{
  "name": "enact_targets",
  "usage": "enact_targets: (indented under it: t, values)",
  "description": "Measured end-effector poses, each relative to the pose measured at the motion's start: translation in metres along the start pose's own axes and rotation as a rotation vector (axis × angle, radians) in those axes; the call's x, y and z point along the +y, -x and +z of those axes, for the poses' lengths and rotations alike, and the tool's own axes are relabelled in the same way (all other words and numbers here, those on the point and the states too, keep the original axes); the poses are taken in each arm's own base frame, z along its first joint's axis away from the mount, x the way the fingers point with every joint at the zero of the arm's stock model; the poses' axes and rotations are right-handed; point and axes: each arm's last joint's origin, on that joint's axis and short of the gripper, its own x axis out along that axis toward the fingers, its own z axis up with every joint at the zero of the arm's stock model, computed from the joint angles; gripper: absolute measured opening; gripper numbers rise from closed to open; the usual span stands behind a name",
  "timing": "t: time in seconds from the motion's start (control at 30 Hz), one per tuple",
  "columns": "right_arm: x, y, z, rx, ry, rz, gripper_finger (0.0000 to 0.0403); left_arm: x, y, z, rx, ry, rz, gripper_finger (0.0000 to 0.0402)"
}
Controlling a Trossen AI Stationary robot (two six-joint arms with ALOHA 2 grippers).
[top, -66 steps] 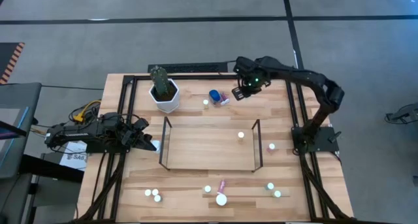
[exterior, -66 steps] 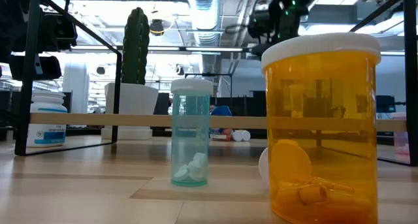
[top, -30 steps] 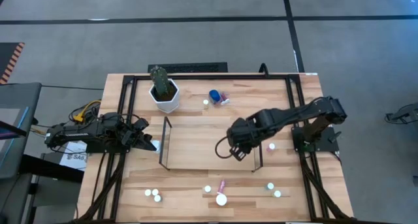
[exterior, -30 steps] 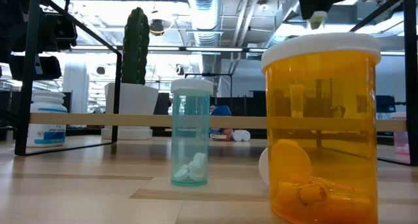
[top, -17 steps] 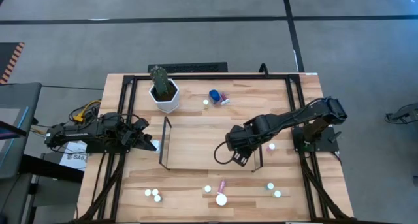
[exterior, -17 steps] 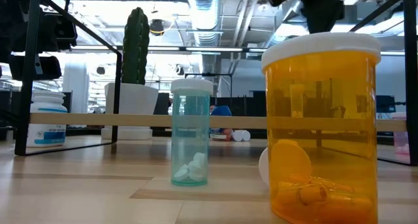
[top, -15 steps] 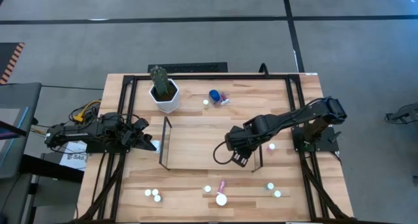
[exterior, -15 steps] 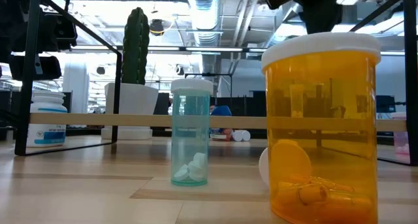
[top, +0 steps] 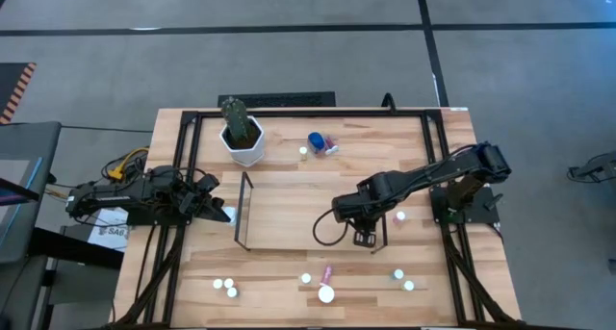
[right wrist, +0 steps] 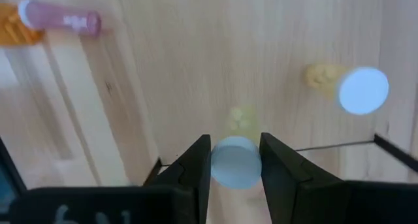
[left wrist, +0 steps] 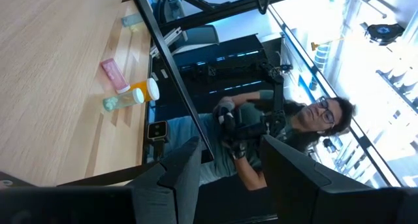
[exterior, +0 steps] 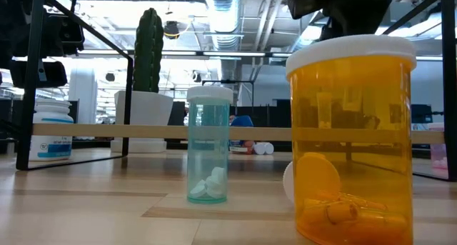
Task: Pick and place medicine bottles onto shelf by color
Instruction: Put the orange pill bottle on the shelf
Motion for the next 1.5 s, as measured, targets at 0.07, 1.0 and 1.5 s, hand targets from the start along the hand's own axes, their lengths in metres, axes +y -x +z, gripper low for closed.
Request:
enact_targets:
  t: [0.07,1.0,1.5]
  values:
    - [0.000,-0.001,0.000,-0.001,0.047,0.000,0.0119,0.000,0.000,0.000,0.000,0.000,0.000,0.0144]
    - [-0.015,-0.024,-0.001,0.019,0.204,-0.014,0.0119,0.000,0.000,0.000,0.000,0.000,0.000,0.0144]
    - [-0.024,-0.026,0.003,0.007,0.174,0.012,0.0134,0.000,0.000,0.000,0.000,0.000,0.000,0.0144]
